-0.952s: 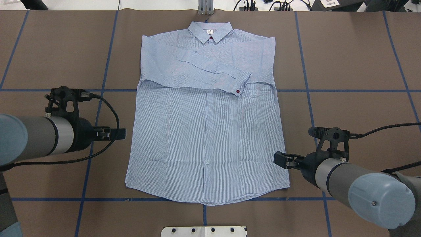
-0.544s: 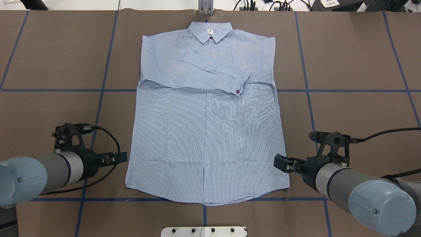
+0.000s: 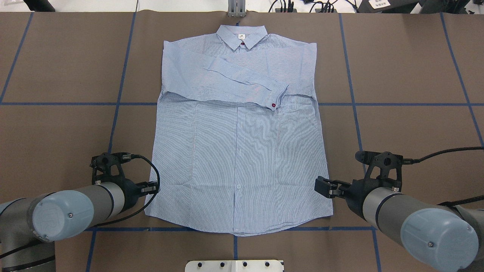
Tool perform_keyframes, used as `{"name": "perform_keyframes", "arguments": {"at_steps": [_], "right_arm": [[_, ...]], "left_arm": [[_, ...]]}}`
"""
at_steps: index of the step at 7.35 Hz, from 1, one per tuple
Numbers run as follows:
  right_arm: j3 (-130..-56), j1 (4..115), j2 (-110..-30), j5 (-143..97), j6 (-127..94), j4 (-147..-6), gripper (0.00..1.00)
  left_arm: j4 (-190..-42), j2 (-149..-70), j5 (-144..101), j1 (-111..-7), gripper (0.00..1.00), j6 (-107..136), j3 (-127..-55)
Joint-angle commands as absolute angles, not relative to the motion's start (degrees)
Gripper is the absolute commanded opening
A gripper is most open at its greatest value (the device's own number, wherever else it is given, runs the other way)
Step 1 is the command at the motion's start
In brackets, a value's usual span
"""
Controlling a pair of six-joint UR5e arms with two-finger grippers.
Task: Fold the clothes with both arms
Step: 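Move both grippers down to the shirt hem corners nearest the robot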
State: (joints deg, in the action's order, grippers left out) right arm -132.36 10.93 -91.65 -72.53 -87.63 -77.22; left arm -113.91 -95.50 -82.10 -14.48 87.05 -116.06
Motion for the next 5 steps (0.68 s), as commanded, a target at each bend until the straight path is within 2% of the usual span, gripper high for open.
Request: {"name": "perform_keyframes", "arguments": {"at_steps": [1, 5], "right_arm": [[-132.36, 10.64, -91.5, -72.51, -87.63, -77.17, 0.99], [-132.36, 9.93, -91.49, -72.42, -87.63, -77.17, 0.99]], "left_arm": [[-112.86, -95.19, -82.18, -12.66, 0.44, 86.57, -116.01], [-112.85, -93.43, -82.09, -10.46, 0.42, 86.57, -115.93]]}}
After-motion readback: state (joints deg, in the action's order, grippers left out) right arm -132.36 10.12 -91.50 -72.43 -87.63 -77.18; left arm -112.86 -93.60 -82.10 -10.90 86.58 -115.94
